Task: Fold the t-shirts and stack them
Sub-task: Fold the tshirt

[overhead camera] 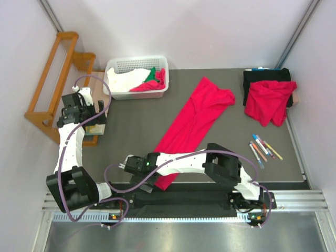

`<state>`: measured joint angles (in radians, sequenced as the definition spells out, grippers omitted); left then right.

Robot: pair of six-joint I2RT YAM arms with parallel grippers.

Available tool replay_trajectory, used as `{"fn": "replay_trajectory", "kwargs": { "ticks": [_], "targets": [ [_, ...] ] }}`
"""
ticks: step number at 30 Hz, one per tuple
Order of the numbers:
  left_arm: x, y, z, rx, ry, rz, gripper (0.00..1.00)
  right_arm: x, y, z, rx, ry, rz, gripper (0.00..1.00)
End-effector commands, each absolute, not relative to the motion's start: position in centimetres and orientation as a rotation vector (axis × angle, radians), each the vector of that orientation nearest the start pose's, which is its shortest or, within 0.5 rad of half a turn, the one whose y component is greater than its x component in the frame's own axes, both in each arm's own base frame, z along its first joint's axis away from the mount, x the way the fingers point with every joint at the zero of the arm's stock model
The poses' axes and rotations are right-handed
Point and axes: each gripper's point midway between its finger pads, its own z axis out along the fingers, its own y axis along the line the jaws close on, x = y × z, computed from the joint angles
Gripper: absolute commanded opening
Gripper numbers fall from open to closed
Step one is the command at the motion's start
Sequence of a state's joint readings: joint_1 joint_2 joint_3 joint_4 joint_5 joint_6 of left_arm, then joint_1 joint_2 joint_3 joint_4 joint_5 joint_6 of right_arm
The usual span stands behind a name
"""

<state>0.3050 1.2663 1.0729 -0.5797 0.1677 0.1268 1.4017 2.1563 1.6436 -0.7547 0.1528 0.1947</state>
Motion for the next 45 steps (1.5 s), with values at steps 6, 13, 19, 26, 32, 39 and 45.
{"fn": "replay_trajectory", "kwargs": {
  "ticks": [6,13,19,26,32,39,45],
  "targets": [
    [33.1,8.1,18.7,-0.106,2.270,0.030,0.99,8.8,41.0,-3.2,-1.586,2.371,-0.039,0.61],
    [33.0,8.3,18.8,-0.103,2.270,0.034,0.99,9.2,38.7,-6.5,-1.585,2.389,-0.178,0.33],
    [33.0,8.4,18.9,-0.101,2.266,0.034,0.99,9.2,37.6,-7.1,-1.583,2.398,-0.229,0.06],
    [33.1,8.4,19.0,-0.099,2.264,0.033,0.99,10.6,38.9,-1.5,-1.503,2.378,-0.148,0.00],
    [33.4,8.3,19.2,-0.094,2.263,0.023,0.99,8.1,40.3,7.0,-1.486,2.381,0.150,0.02],
    [34.0,7.8,19.6,-0.094,2.261,-0.024,0.99,5.7,41.1,15.4,-1.399,2.344,0.455,0.03],
    [34.4,7.6,19.9,-0.086,2.252,-0.044,0.99,4.0,40.5,16.1,-1.408,2.364,0.581,0.03]
  ]
}}
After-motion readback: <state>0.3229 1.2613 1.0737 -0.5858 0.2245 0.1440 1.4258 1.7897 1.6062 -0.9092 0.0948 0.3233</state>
